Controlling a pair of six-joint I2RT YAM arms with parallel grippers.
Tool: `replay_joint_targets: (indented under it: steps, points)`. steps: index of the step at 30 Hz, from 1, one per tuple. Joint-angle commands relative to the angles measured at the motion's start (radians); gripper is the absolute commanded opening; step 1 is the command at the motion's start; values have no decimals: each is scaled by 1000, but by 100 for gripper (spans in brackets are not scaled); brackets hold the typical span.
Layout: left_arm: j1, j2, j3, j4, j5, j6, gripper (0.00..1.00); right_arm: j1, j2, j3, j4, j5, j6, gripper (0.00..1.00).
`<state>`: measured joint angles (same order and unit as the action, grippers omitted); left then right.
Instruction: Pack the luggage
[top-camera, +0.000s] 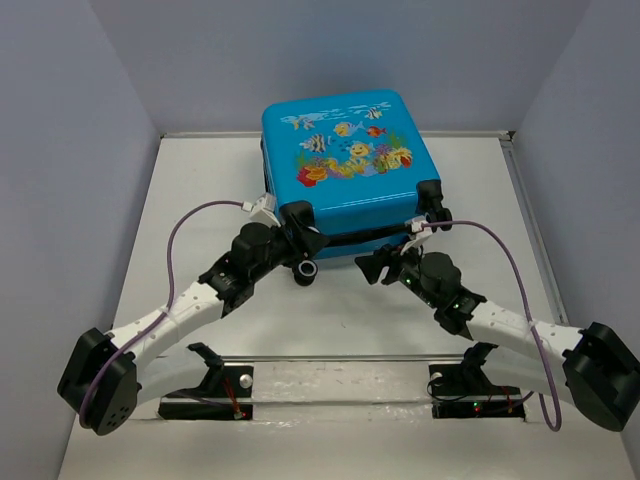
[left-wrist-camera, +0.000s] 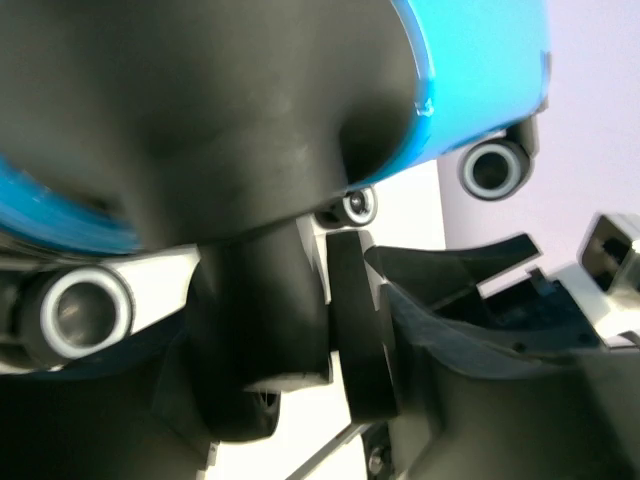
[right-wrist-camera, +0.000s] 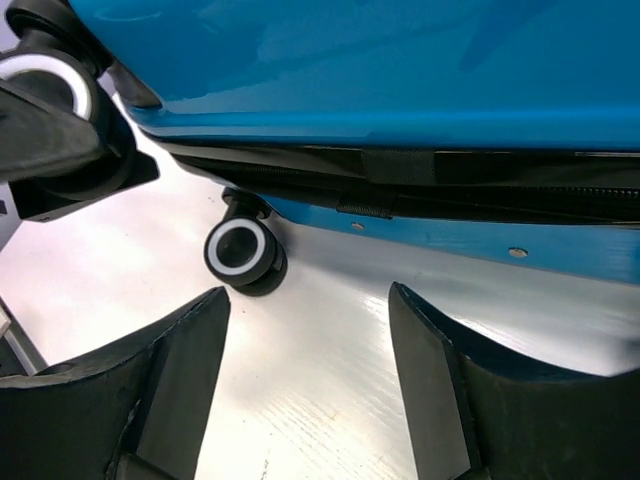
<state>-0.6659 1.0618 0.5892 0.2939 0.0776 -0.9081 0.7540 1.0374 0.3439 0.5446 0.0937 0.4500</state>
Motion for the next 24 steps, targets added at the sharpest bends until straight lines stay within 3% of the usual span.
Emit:
replay_joint_targets:
  steps: [1,3,7,10,14,19,24]
  points:
    - [0,-51,12,108,-117,-15,40,5,-42,7,-37,21,-2,72]
    - [6,-62,8,111,-122,-6,6,5,-53,9,-63,76,4,74]
    - [57,-115,1,82,-105,28,6,5,-83,7,-118,170,12,73]
    - [146,-196,-2,47,-49,49,6,5,-82,13,-135,276,-5,63]
    - [227,-270,49,-24,31,80,6,-51,-42,29,-111,307,-37,53]
    - [337,-292,77,-59,111,112,6,-97,-27,-25,-15,255,-53,56]
    - [368,-293,18,-16,175,101,6,-116,42,-57,72,277,-74,57]
